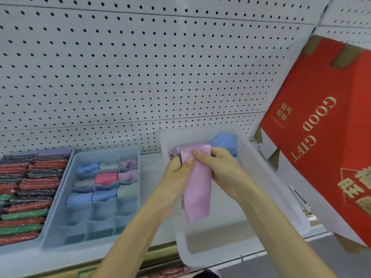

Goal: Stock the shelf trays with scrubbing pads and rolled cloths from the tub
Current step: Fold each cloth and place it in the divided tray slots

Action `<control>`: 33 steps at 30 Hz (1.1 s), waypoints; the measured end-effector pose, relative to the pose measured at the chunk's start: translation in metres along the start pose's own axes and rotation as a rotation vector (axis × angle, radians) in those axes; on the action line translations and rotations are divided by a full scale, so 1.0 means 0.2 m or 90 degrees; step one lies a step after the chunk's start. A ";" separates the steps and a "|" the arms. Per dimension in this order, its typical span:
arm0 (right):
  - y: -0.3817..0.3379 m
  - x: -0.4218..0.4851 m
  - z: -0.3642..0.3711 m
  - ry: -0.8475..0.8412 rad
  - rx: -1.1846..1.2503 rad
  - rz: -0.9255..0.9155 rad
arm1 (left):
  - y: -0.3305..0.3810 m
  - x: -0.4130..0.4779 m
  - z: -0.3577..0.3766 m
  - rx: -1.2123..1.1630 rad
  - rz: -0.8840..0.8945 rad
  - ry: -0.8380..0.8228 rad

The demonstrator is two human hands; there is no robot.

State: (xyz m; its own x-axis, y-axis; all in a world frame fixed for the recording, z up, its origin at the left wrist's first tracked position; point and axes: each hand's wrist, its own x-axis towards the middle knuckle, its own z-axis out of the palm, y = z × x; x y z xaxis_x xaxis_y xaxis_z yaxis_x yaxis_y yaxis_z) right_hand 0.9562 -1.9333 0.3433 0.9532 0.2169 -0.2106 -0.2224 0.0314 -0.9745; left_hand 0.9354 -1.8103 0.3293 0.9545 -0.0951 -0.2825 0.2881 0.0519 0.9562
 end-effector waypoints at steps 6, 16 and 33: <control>0.05 -0.04 -0.05 0.147 -0.020 -0.043 | -0.04 0.00 0.01 -0.010 0.098 0.097; 0.06 -0.11 -0.09 0.172 -0.105 -0.127 | -0.02 0.04 -0.09 0.188 0.290 0.068; 0.06 -0.13 0.04 0.128 -0.083 -0.184 | -0.01 -0.15 -0.12 -0.060 -0.001 -0.156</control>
State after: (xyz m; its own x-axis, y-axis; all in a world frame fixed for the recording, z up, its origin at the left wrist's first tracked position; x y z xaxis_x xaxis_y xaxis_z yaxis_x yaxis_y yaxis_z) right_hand 0.9263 -1.9304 0.3386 0.9969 0.0211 0.0764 0.0776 -0.0641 -0.9949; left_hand 0.9077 -1.7830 0.3334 0.9102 -0.3328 -0.2464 0.3069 0.1428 0.9409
